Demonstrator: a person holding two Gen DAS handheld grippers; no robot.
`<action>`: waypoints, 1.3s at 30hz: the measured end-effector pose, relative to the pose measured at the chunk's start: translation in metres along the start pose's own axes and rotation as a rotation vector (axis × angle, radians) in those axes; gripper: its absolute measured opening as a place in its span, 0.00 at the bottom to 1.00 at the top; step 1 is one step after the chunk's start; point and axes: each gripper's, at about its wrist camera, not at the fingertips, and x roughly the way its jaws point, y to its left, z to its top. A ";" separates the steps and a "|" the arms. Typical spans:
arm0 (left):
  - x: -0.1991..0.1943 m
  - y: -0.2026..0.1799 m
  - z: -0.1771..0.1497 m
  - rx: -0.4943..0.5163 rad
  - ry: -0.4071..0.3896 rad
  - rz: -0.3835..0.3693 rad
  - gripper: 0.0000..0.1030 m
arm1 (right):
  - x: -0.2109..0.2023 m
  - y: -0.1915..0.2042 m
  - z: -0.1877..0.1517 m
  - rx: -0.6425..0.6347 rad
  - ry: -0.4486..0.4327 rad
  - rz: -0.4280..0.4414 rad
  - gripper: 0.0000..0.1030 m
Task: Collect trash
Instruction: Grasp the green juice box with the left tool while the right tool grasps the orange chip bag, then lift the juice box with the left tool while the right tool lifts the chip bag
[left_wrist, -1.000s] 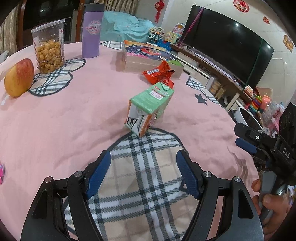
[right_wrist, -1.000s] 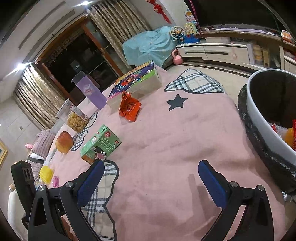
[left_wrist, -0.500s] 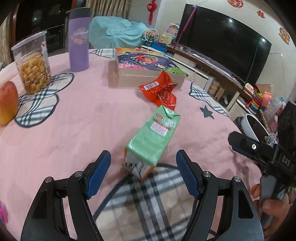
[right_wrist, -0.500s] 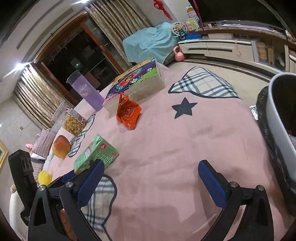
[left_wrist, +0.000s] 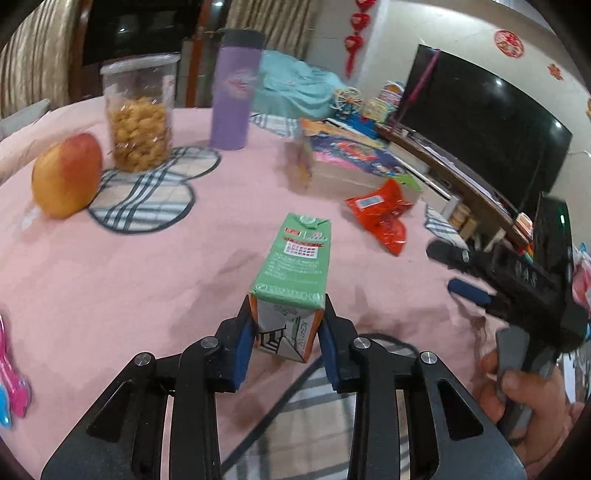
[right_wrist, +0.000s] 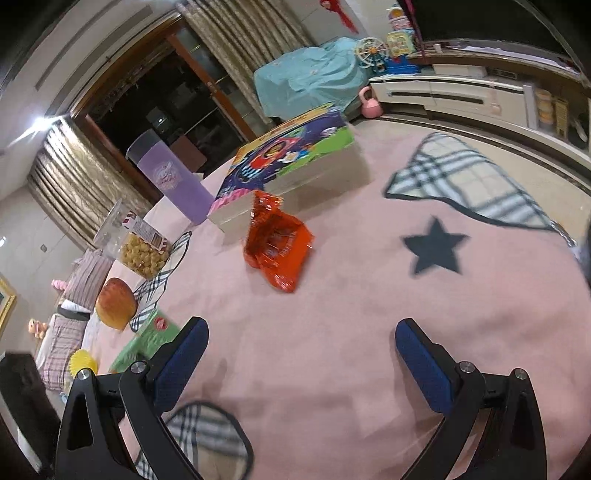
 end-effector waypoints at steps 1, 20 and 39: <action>0.003 0.003 -0.001 -0.016 0.008 0.003 0.29 | 0.007 0.005 0.004 -0.010 0.002 -0.001 0.99; 0.013 0.007 0.000 -0.038 0.041 -0.030 0.29 | 0.060 0.029 0.033 -0.072 0.002 -0.064 0.47; -0.015 -0.033 -0.025 0.070 0.021 -0.050 0.28 | -0.065 0.000 -0.048 -0.051 -0.027 -0.009 0.46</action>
